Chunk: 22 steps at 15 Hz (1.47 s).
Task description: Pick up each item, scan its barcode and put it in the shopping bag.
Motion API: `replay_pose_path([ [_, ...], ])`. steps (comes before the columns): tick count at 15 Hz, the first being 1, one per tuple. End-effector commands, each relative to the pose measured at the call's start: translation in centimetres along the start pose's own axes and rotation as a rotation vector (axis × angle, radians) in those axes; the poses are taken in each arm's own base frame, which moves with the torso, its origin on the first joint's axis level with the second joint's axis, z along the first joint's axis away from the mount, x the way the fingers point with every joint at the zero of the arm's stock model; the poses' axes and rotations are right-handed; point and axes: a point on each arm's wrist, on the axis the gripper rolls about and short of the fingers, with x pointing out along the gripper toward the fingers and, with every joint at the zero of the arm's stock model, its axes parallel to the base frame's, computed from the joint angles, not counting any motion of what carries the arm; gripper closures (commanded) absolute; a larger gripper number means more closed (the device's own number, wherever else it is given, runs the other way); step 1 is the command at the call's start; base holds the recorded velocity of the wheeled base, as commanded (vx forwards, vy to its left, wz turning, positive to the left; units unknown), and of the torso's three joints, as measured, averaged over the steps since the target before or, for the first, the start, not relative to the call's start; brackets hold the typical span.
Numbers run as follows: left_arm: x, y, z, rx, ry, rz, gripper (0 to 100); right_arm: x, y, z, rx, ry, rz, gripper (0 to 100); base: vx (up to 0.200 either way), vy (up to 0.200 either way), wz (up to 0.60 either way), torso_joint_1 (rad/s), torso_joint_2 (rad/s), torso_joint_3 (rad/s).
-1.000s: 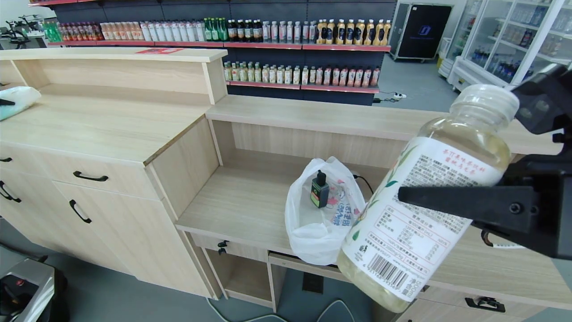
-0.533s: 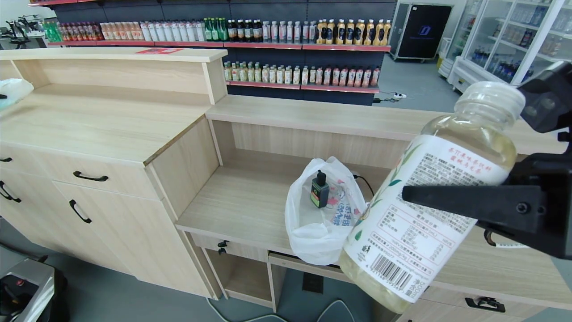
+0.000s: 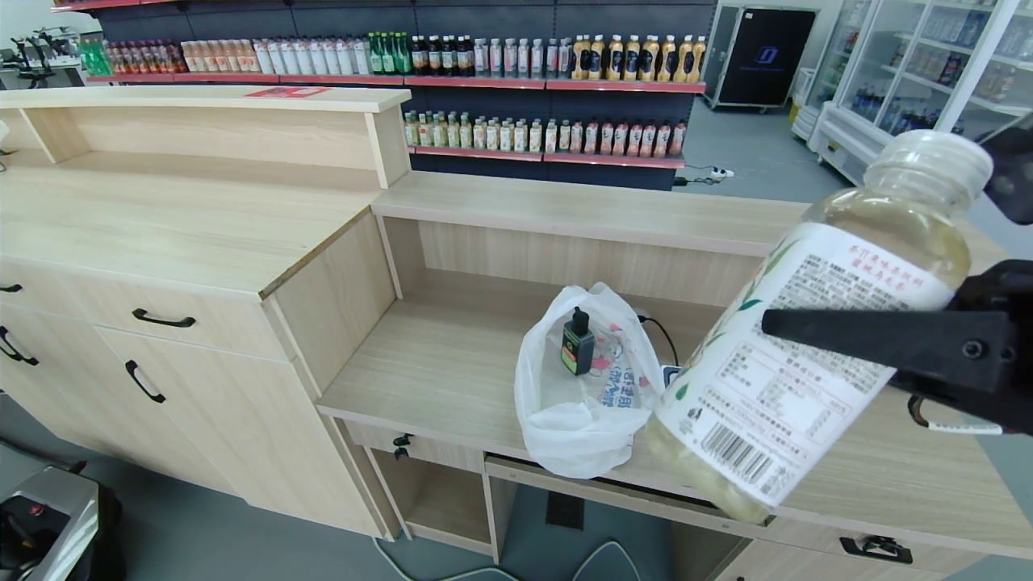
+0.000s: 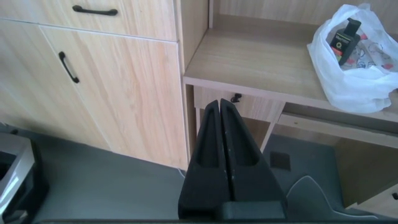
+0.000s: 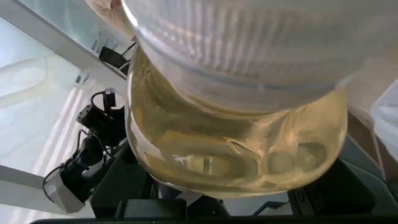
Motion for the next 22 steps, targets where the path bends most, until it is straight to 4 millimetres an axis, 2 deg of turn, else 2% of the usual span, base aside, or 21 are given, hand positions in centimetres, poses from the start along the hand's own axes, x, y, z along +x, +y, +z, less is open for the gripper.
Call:
replay_pose_path([
  [1, 0.0, 0.0, 0.0, 0.000, 0.000, 0.000, 100, -2.6, -3.1, 1.4, -0.150, -0.077, -0.227, 100, 0.000, 0.000, 0.00, 0.000, 0.00, 0.000],
  [3, 0.0, 0.0, 0.0, 0.000, 0.000, 0.000, 100, -5.2, -6.3, 1.3, -0.335, -0.018, -0.463, 100, 0.000, 0.000, 0.00, 0.000, 0.00, 0.000],
  [4, 0.0, 0.0, 0.0, 0.000, 0.000, 0.000, 100, -7.5, -9.0, 0.7, -0.486, 0.079, -0.645, 100, 0.000, 0.000, 0.00, 0.000, 0.00, 0.000],
  [6, 0.0, 0.0, 0.0, 0.000, 0.000, 0.000, 100, -11.6, -12.0, -0.2, -0.690, 0.226, -0.853, 100, 0.000, 0.000, 0.00, 0.000, 0.00, 0.000],
  [8, 0.0, 0.0, 0.0, 0.000, 0.000, 0.000, 100, -15.0, -13.2, -0.4, -0.849, 0.328, -0.965, 100, 0.000, 0.000, 0.00, 0.000, 0.00, 0.000],
  [10, 0.0, 0.0, 0.0, 0.000, 0.000, 0.000, 100, -18.3, -13.3, -0.9, -0.967, 0.431, -1.049, 100, 0.000, 0.000, 0.00, 0.000, 0.00, 0.000],
  [11, 0.0, 0.0, 0.0, 0.000, 0.000, 0.000, 100, -19.3, -13.3, -0.7, -1.039, 0.427, -1.003, 100, 0.000, 0.000, 0.00, 0.000, 0.00, 0.000],
  [13, 0.0, 0.0, 0.0, 0.000, 0.000, 0.000, 100, -19.3, -13.6, -0.8, -1.068, 0.351, -0.866, 100, 0.000, 0.000, 0.00, 0.000, 0.00, 0.000],
  [16, 0.0, 0.0, 0.0, 0.000, 0.000, 0.000, 100, -20.0, -13.4, -0.7, -1.118, 0.374, -0.887, 100, 0.000, 0.000, 0.00, 0.000, 0.00, 0.000],
  [19, 0.0, 0.0, 0.0, 0.000, 0.000, 0.000, 100, -20.0, -14.1, -0.2, -1.167, 0.398, -0.922, 100, 0.000, 0.000, 0.60, -0.002, 0.00, 0.005],
  [21, 0.0, 0.0, 0.0, 0.000, 0.000, 0.000, 100, -19.9, -15.2, 0.1, -1.214, 0.398, -0.931, 100, 0.000, 0.000, 0.60, 0.000, 0.00, 0.002],
  [22, 0.0, 0.0, 0.0, 0.000, 0.000, 0.000, 100, -20.1, -16.6, 0.3, -1.257, 0.393, -0.938, 100, 0.000, 0.000, 0.60, -0.002, 0.01, 0.007],
])
